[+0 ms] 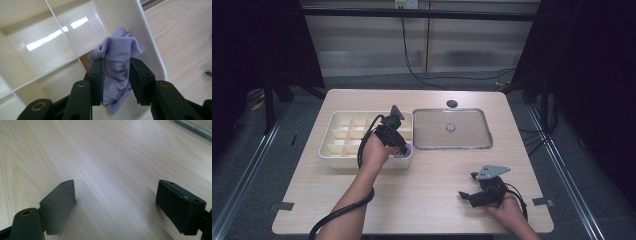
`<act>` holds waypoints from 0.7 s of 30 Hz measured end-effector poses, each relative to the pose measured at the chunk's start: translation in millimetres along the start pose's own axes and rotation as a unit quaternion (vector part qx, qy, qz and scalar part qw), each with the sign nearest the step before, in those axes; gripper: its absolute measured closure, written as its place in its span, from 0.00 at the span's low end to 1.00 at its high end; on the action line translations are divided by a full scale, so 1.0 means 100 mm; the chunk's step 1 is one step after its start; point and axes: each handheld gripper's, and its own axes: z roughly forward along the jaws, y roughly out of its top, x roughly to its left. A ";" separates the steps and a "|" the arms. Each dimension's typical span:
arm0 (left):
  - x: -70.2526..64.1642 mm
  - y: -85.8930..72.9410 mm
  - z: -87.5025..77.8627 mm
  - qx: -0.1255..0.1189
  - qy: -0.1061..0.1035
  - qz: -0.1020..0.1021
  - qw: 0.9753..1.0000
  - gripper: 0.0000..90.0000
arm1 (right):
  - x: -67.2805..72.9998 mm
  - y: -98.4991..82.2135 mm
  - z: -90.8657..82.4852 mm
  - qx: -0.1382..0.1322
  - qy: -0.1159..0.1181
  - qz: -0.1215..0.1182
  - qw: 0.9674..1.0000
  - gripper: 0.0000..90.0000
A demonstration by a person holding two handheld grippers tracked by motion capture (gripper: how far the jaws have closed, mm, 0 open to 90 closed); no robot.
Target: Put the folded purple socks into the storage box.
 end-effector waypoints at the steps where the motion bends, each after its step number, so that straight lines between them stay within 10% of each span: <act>1: 0.00 0.00 -0.01 -0.001 0.001 0.001 1.000 0.72 | 0.00 0.00 0.00 0.000 0.000 0.000 1.000 0.17; 21: -0.01 0.11 -0.19 -0.001 -0.004 0.009 1.000 0.99 | 0.00 0.00 0.00 -0.001 0.000 0.001 1.000 0.17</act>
